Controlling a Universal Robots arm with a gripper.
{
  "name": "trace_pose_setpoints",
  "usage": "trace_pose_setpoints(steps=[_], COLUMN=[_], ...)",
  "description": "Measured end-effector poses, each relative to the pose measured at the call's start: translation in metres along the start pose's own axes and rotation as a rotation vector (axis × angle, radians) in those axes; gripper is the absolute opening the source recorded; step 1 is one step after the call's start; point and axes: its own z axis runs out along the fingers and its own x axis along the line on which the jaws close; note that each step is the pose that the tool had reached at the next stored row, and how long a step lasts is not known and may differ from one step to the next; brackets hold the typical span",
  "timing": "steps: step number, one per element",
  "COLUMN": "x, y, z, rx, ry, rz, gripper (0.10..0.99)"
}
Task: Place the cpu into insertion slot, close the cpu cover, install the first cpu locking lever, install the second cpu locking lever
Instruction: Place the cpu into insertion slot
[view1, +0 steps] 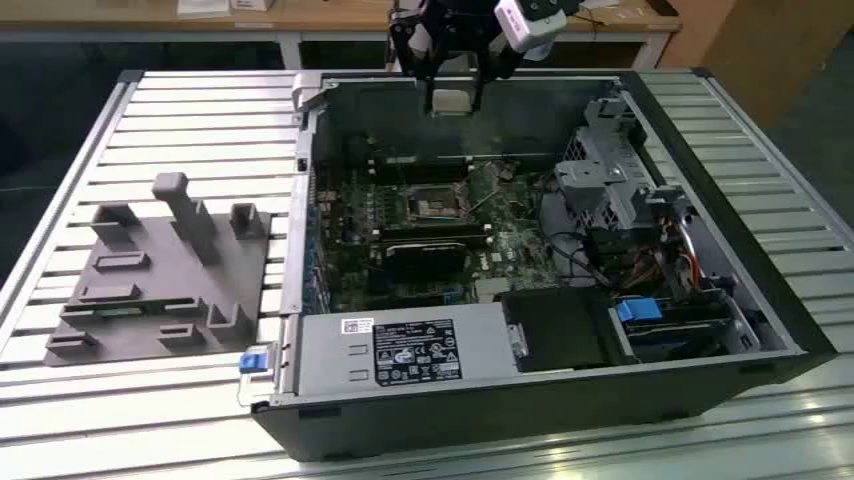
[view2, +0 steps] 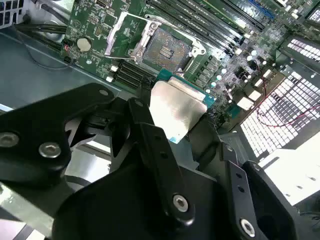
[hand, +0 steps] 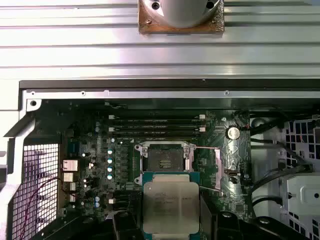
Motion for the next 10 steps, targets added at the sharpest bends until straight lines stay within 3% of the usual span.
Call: trace_pose_setpoints(steps=[10], x=[0.0], y=[0.0], z=[0.0], rx=[0.0], ry=[-0.0003], rz=[0.004], gripper=[0.545])
